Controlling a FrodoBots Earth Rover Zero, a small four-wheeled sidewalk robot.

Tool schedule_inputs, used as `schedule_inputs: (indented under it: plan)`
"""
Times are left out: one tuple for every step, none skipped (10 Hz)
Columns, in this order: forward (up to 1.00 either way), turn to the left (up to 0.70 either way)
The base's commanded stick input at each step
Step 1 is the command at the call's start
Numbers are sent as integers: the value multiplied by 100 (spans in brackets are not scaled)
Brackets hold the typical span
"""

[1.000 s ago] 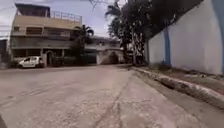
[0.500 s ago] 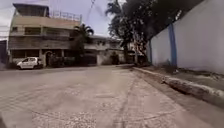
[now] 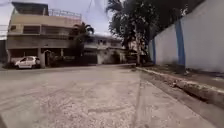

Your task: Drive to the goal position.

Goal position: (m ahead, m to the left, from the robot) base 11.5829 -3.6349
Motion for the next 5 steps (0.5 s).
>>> schedule_inputs:
  plan:
    - [100,0]
    - [100,0]
    - [100,0]
    - [100,0]
    - [100,0]
